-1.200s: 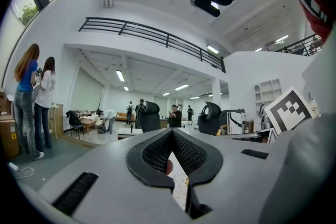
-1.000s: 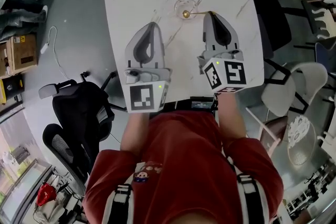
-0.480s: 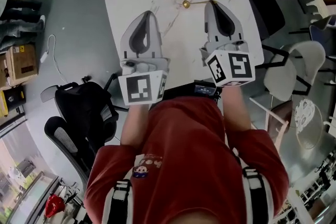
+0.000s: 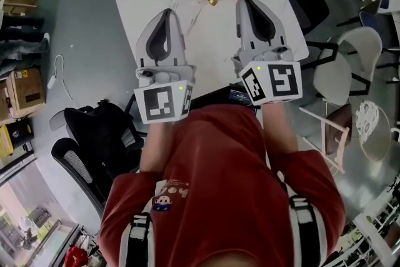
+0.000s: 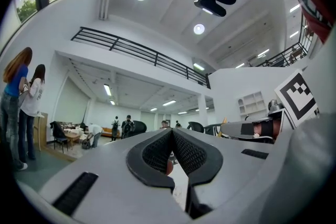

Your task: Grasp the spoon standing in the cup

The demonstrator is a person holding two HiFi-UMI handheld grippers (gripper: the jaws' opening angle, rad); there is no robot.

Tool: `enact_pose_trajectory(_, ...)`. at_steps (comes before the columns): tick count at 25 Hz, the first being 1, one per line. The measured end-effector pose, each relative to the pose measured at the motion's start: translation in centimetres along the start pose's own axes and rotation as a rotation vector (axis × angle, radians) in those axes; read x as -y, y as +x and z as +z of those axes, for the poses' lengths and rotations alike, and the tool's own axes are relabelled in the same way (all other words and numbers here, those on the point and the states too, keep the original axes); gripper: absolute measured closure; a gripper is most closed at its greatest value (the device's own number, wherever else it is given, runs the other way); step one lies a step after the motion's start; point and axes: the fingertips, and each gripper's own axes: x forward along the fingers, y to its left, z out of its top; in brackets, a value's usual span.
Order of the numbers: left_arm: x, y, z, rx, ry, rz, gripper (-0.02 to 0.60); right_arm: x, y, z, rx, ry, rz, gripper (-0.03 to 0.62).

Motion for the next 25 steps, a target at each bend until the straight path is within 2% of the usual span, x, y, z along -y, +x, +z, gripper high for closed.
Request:
enact_pose_trajectory(10, 0.2, -0.8, 0.2, 0.007, 0.005, -0.016, 0.58, -0.7, -1.6, 0.9, 0.035, -0.018, -0.011, 0.579)
enact_pose_trajectory(25, -0.5, 0.1, 0.4, 0.031, -0.001, -0.015, 0.58, -1.2, -0.4, 1.1, 0.035, -0.035, 0.01, 0.579)
